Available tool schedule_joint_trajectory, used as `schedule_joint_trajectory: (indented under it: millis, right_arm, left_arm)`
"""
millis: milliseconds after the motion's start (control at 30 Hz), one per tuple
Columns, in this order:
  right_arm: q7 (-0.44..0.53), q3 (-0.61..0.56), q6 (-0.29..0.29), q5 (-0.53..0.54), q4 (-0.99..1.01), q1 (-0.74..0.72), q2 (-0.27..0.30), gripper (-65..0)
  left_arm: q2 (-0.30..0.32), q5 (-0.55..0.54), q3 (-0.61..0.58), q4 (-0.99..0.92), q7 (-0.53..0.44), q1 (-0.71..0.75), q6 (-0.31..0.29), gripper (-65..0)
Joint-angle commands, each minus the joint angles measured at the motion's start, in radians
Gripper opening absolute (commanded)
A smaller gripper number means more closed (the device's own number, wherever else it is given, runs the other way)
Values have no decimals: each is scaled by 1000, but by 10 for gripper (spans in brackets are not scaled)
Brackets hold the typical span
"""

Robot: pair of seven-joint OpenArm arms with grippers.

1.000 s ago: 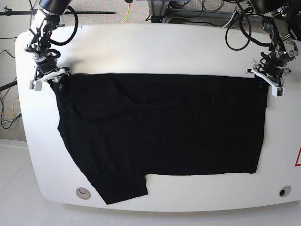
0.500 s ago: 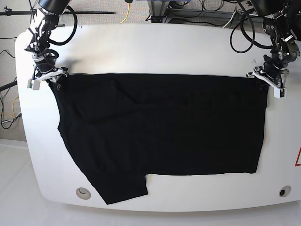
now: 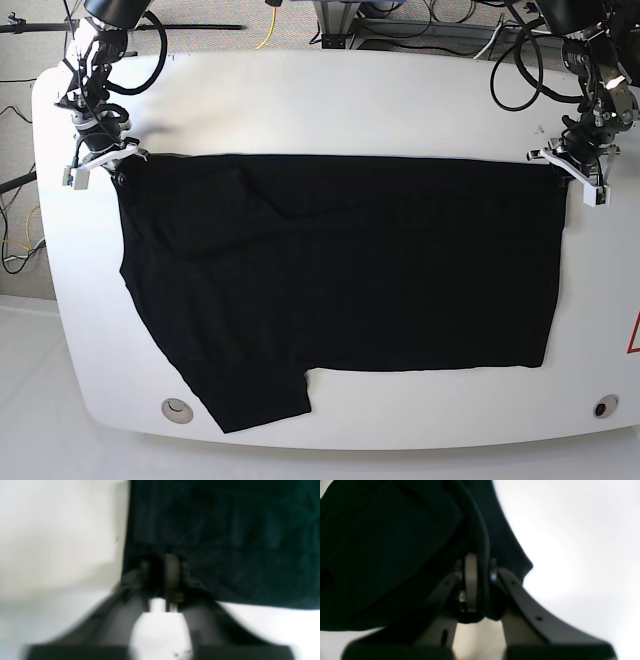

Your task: Fold the T-shirt properly

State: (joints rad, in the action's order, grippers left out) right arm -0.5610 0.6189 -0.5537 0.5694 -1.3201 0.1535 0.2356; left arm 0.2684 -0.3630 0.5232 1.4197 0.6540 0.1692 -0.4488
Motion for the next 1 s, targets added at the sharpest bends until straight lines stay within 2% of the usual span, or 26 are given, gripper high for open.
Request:
schedule_joint_trajectory:
  millis: [0,100,267,400,600,667,867,967]
  right_arm:
    - [7,2,-5,4,-12,-5,21,-650]
    - [8,3,-6,7,-13,-4,23,-650]
    - [11,5,-6,11,-9,-5,26,-650]
    - [10,5,-3,13,-9,-6,23,-650]
    - [10,5,-2,18,-9,-6,24,-650]
    - [1,4,-3,19,-10,-4,21,-650]
    - [0,5,-3,26,-12,-4,20,-650]
    - [-1,1,-1,16,-13,-2,19,-650]
  left_arm:
    - [16,-8,9,14,-20,-12,2,-650]
    - [16,-4,11,18,-19,-9,2,-638]
    - [19,-4,14,12,-40,-15,3,-474]
    - [15,19,27,7,-84,-23,1,-402]
    - [18,15,51,-4,-82,-38,2,-367]
    - [27,9,70,0,-41,-49,-5,-338]
    - [38,4,86,-5,-14,-56,-4,-322]
    - [39,3,88,1,-4,-47,-4,-294]
